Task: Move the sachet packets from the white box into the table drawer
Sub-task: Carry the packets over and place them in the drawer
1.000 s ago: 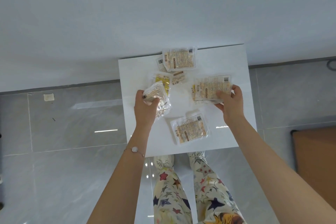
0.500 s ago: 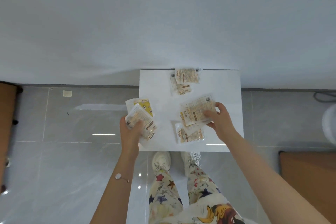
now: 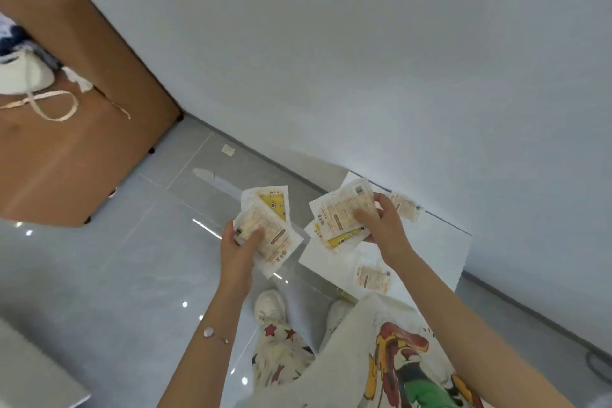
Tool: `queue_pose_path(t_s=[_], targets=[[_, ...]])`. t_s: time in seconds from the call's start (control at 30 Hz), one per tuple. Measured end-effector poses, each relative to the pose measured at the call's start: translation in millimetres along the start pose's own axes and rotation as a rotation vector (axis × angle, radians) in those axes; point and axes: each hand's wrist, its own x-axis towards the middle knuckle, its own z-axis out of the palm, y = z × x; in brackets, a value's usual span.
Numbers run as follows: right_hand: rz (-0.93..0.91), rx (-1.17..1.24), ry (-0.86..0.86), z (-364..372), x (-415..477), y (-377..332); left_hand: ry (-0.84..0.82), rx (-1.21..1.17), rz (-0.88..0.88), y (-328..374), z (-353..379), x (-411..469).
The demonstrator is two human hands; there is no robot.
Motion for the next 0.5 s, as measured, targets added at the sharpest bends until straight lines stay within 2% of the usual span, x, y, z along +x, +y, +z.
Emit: queue_pose_path(t_s=[0.27, 0.5], targets=[[-0.042, -0.2, -0.281, 137, -51, -35, 0.179, -0.076, 0.002, 38, -124, -68], [-0.077, -0.282, -0.443, 273, -89, -51, 0.374, -0.222, 0.016, 52, -242, -97]])
